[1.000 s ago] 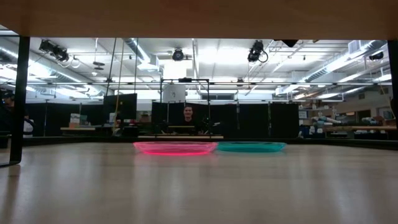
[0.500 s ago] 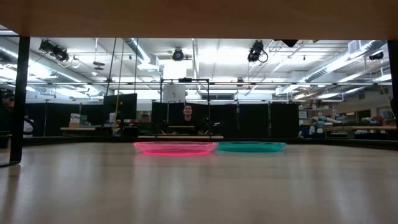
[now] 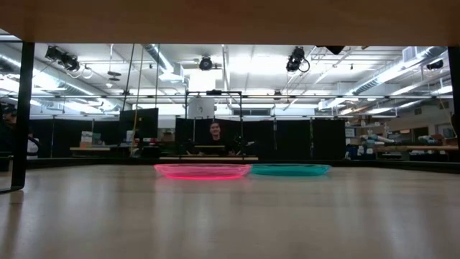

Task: Place and stack plates onto a shelf
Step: Stack the blue plate on top of the blue plate on the shelf

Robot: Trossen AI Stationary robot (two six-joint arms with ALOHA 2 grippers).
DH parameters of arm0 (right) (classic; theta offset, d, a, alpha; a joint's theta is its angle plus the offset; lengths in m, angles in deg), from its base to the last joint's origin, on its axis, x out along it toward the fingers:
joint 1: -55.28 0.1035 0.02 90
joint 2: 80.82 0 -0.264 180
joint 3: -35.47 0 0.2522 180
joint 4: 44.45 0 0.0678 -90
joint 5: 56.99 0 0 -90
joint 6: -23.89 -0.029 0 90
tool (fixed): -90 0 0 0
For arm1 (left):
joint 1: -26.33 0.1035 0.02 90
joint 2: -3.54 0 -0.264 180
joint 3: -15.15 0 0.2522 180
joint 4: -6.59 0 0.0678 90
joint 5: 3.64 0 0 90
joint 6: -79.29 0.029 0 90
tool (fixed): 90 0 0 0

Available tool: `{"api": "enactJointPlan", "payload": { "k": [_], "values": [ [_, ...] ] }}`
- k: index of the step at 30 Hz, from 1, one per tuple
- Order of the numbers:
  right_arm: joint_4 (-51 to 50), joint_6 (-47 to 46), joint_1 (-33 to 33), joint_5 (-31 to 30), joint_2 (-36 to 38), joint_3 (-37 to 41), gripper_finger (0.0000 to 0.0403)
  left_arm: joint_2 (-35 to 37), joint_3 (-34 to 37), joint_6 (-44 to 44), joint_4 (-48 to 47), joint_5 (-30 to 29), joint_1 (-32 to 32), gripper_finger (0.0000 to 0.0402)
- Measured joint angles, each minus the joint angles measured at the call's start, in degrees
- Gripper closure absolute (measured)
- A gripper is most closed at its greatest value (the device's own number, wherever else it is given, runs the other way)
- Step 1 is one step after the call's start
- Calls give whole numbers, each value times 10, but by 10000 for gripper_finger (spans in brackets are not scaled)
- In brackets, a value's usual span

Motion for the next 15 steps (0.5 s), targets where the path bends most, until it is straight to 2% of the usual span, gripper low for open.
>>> {"api": "enactJointPlan", "payload": {
  "k": [3, 9, 15],
  "values": [
    [0, 5, 0, 0, 0, 0, 233, 9, 0, 15, 0, 35, 12, 257],
    [0, 15, 0, 0, 0, 0, 233, 43, 0, 48, 7, 20, 33, 257],
    [0, 14, 0, 0, 0, 0, 233, 84, 0, 164, -1, 1, 83, 257]
  ]
}}
